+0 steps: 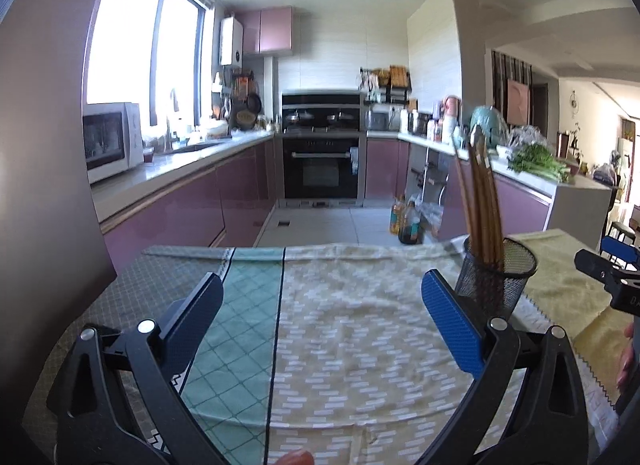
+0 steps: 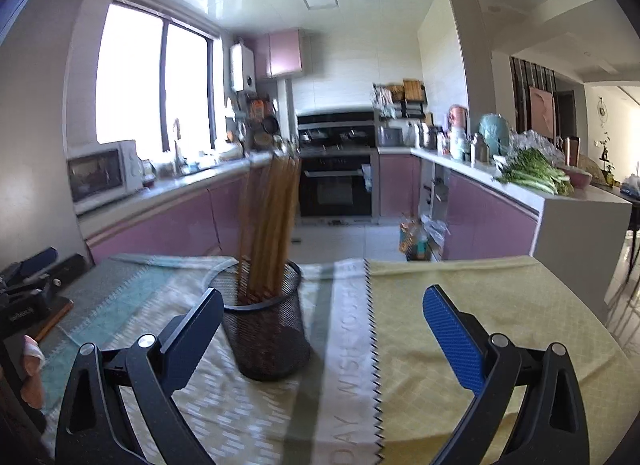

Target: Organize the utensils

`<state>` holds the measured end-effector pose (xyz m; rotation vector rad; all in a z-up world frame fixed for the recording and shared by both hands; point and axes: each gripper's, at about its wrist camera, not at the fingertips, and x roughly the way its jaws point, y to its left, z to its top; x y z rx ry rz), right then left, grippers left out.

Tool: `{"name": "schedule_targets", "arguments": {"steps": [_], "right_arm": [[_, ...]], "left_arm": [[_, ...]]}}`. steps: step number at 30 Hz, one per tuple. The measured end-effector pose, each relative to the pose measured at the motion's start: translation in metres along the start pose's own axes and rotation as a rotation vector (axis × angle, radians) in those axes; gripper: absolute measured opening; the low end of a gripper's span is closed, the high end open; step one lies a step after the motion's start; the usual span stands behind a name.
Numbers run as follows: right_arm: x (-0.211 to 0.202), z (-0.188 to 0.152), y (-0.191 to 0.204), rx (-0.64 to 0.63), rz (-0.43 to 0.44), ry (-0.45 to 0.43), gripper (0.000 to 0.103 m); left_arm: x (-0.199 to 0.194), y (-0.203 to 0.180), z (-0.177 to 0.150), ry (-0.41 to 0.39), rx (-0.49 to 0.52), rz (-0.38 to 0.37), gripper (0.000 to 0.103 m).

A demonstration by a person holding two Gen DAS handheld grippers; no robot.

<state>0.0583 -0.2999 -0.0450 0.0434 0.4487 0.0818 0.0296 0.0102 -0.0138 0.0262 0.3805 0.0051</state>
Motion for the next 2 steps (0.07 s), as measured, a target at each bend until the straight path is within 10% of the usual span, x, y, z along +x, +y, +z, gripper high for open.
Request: {"name": "schedule_targets", "arguments": {"steps": [2], "right_arm": [[0.028,-0.004,-0.026,0.022,-0.04,0.127,0.097]], "left_arm": [[0.023,0.013,-0.005,0.115,-0.004,0.011,0.097]]}}
